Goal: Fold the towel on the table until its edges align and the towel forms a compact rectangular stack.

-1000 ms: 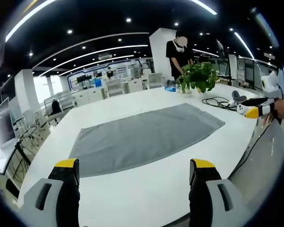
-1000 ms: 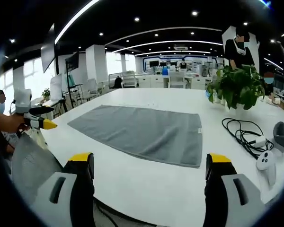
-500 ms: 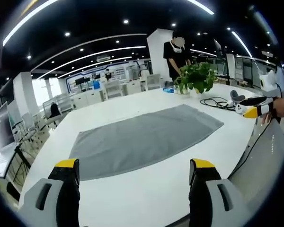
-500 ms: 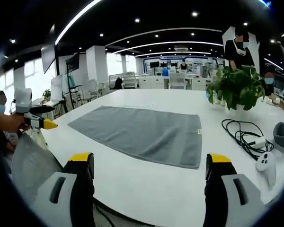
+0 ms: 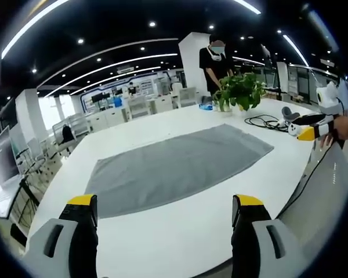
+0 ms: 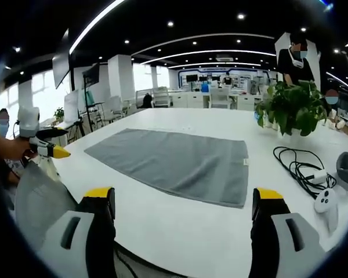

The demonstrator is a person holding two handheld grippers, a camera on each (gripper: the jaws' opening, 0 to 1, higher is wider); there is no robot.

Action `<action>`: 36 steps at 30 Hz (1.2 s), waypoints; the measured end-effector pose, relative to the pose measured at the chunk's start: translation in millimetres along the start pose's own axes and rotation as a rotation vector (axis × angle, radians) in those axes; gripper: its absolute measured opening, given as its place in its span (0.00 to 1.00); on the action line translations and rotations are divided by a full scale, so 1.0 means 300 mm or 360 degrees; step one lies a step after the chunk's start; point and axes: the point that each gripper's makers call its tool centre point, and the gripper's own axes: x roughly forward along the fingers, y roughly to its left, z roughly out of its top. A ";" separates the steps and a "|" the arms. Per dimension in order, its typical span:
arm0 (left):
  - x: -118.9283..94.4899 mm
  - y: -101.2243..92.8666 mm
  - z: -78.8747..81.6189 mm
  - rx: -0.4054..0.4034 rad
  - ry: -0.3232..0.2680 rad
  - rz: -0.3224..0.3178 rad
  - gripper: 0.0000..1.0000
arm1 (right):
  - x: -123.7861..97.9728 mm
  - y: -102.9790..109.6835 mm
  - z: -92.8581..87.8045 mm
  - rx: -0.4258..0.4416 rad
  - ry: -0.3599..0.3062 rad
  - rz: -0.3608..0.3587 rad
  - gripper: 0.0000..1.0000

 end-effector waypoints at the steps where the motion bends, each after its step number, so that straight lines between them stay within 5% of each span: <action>1: -0.003 0.001 -0.003 -0.0008 0.0007 0.0003 0.99 | 0.001 0.002 0.002 -0.0003 -0.0001 0.0005 0.99; 17: -0.036 0.035 -0.018 -0.0016 0.0032 0.0018 0.99 | 0.023 0.009 -0.010 0.0032 0.0034 0.0017 0.99; 36: 0.016 0.055 -0.032 0.0046 0.0028 -0.0122 0.99 | 0.070 0.017 0.004 -0.0021 0.0104 -0.0033 0.99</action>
